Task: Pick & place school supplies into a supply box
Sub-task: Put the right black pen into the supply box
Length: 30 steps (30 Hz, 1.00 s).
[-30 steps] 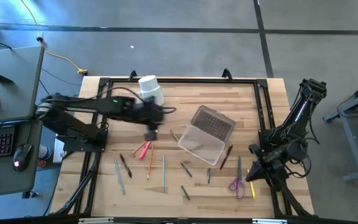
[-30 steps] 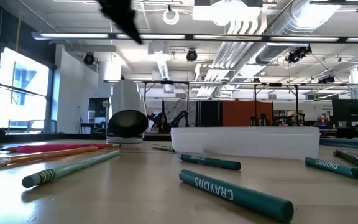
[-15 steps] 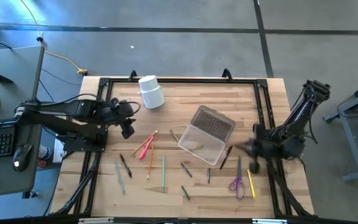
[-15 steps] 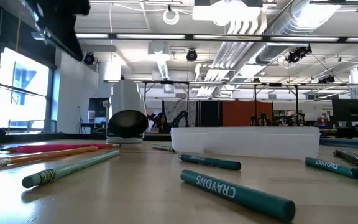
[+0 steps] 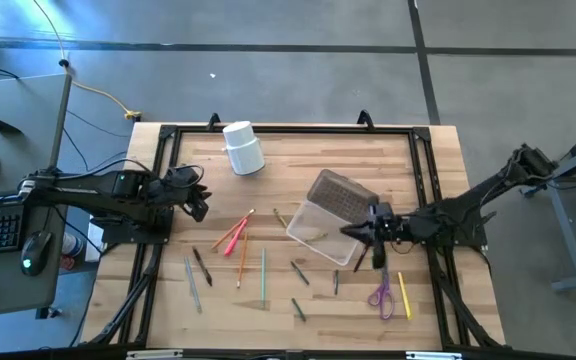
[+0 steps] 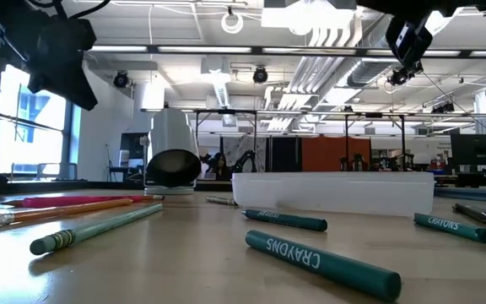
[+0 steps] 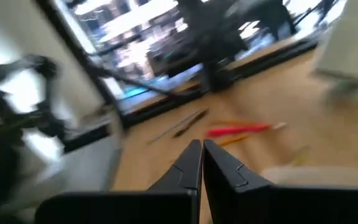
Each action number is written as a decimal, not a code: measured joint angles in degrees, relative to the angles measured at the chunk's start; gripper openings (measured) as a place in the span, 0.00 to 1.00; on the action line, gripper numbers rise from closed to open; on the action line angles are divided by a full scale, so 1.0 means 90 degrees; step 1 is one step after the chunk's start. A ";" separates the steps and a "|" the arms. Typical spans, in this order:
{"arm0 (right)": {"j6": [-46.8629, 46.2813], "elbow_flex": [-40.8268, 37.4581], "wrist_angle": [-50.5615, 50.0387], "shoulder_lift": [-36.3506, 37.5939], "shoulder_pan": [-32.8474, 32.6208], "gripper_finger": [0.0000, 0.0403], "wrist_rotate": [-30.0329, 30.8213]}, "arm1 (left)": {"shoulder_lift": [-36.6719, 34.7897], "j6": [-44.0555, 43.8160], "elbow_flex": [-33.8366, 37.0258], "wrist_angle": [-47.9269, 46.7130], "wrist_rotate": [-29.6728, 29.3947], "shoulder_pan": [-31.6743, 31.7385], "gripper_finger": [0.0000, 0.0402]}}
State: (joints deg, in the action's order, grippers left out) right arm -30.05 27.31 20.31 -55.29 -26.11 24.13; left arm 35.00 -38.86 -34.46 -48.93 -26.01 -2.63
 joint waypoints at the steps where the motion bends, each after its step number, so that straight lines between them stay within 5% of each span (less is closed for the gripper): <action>1: 0.0027 0.0000 -0.0075 0.0021 0.0069 0.00 -0.0375 | 0.0000 0.0017 0.0000 0.0002 -0.0025 0.0000 0.37; 7: 0.1042 -0.0002 -0.0038 0.0030 0.0131 0.00 -0.3056 | 0.0007 0.0337 0.0000 -0.0006 -0.0032 0.0000 0.37; 10: 0.1024 -0.0002 0.0156 0.0033 0.0138 0.00 -0.3522 | 0.0007 0.0338 0.0000 -0.0007 -0.0035 0.0000 0.37; 24: 0.1306 -0.0001 0.0107 0.0032 0.0213 0.00 -0.2303 | 0.0010 0.0293 0.0000 -0.0007 -0.0031 0.0000 0.37; 30: 0.0706 -0.0002 -0.1330 0.0031 0.0354 0.00 -0.2306 | 0.0010 0.0391 0.0000 -0.0006 -0.0280 0.0000 0.37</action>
State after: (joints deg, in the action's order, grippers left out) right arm -23.70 27.29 8.34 -55.02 -22.92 3.38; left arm 35.09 -35.34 -34.46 -48.98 -28.53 -2.63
